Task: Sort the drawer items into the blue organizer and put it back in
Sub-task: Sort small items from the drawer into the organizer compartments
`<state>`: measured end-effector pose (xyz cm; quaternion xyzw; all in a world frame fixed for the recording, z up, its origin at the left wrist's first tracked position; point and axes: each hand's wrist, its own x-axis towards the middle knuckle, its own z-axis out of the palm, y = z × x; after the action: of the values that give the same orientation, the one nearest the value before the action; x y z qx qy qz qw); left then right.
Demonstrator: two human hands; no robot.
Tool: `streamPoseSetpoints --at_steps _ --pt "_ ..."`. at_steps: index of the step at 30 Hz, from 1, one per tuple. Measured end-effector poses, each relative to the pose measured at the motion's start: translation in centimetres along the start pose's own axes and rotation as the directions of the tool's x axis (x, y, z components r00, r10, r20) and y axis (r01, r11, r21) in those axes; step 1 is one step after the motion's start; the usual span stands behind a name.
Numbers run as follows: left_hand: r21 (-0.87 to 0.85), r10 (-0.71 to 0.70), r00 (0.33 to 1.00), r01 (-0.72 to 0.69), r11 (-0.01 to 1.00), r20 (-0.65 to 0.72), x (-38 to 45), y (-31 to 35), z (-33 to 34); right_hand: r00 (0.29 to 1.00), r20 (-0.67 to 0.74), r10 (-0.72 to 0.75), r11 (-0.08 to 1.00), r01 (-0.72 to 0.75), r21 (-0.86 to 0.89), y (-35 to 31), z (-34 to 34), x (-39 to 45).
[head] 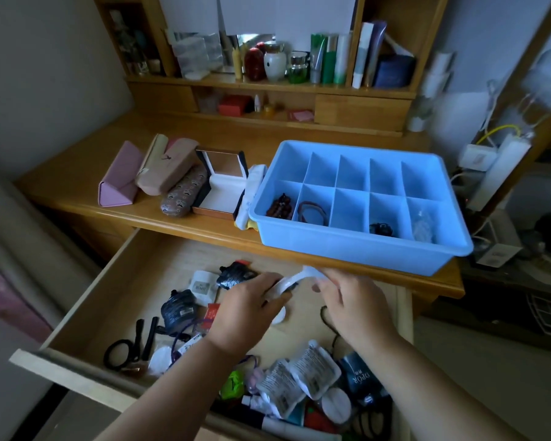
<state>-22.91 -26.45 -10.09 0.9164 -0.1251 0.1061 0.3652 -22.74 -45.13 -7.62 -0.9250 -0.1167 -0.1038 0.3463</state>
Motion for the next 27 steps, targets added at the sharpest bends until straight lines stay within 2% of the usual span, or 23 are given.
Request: streamPoseSetpoints --at_steps 2,4,5,7,8,10,12,15,16,18,19,20,21,23,24,25,27 --pt "0.045 -0.043 0.999 0.042 0.998 0.011 0.2 0.2 0.5 0.985 0.026 0.171 0.968 -0.172 0.182 -0.3 -0.2 -0.2" --pt "0.144 -0.025 0.999 0.019 0.989 0.036 0.0 0.1 1.3 0.948 0.043 0.315 0.884 -0.31 0.35 -0.6 0.0 -0.5" --pt "0.206 0.007 0.999 -0.017 0.978 0.051 -0.3 -0.1 1.7 0.921 0.055 0.387 0.807 -0.367 0.463 -0.7 0.3 -0.6" --pt "0.355 0.084 0.992 -0.114 0.928 0.099 -1.4 -1.0 2.7 0.86 0.132 0.494 0.581 -0.439 0.685 -0.9 0.3 -0.5" --pt "0.394 0.064 0.986 -0.121 0.911 0.155 -2.1 -1.4 3.0 0.839 0.172 0.516 0.478 -0.449 0.755 -0.8 0.0 -0.4" --pt "0.393 -0.06 0.962 -0.051 0.918 0.266 -3.3 -2.7 3.4 0.845 0.214 0.489 0.376 -0.426 0.823 -0.2 -0.7 0.0" --pt "0.286 -0.161 0.934 0.067 0.956 0.318 -3.9 -3.0 3.3 0.872 0.227 0.434 0.369 -0.403 0.838 0.4 -1.2 0.1" --pt "-0.132 -0.158 0.965 0.188 0.973 0.209 -3.0 0.0 3.0 0.889 0.221 0.402 0.382 -0.382 0.842 1.1 -1.2 0.3" --pt "-0.244 -0.132 0.976 0.173 0.954 0.175 -2.5 1.2 3.0 0.887 0.221 0.406 0.377 -0.383 0.843 1.2 -1.1 0.3" --pt "-0.309 -0.059 0.993 0.088 0.947 0.1 -1.6 3.4 2.9 0.868 0.241 0.434 0.333 -0.403 0.852 1.2 -0.8 0.5" --pt "-0.288 -0.018 0.998 0.033 0.957 0.053 -1.2 4.3 2.7 0.858 0.249 0.449 0.332 -0.419 0.845 1.1 -0.7 0.4" --pt "-0.264 0.013 1.0 -0.013 0.964 0.0 -0.9 4.8 2.5 0.851 0.241 0.467 0.391 -0.443 0.807 1.2 -0.6 0.4" --pt "-0.263 0.01 0.999 -0.021 0.965 -0.043 -0.5 5.1 2.3 0.859 0.206 0.469 0.518 -0.457 0.723 1.4 -0.6 0.4" --pt "-0.34 -0.095 0.993 0.067 0.938 -0.067 -0.2 5.6 2.2 0.907 0.106 0.407 0.761 -0.4 0.511 1.8 -1.0 0.2" --pt "-0.387 -0.158 0.985 0.121 0.914 -0.063 -0.2 5.7 2.2 0.93 0.081 0.359 0.84 -0.36 0.407 1.8 -1.2 -0.1" --pt "-0.395 -0.201 0.977 0.155 0.906 -0.077 -0.2 5.6 2.4 0.942 0.069 0.328 0.891 -0.333 0.31 1.7 -1.2 -0.5" --pt "-0.242 -0.199 0.97 0.162 0.957 -0.138 -0.3 5.6 2.6 0.961 0.05 0.272 0.941 -0.276 0.197 0.8 -1.1 -1.2"
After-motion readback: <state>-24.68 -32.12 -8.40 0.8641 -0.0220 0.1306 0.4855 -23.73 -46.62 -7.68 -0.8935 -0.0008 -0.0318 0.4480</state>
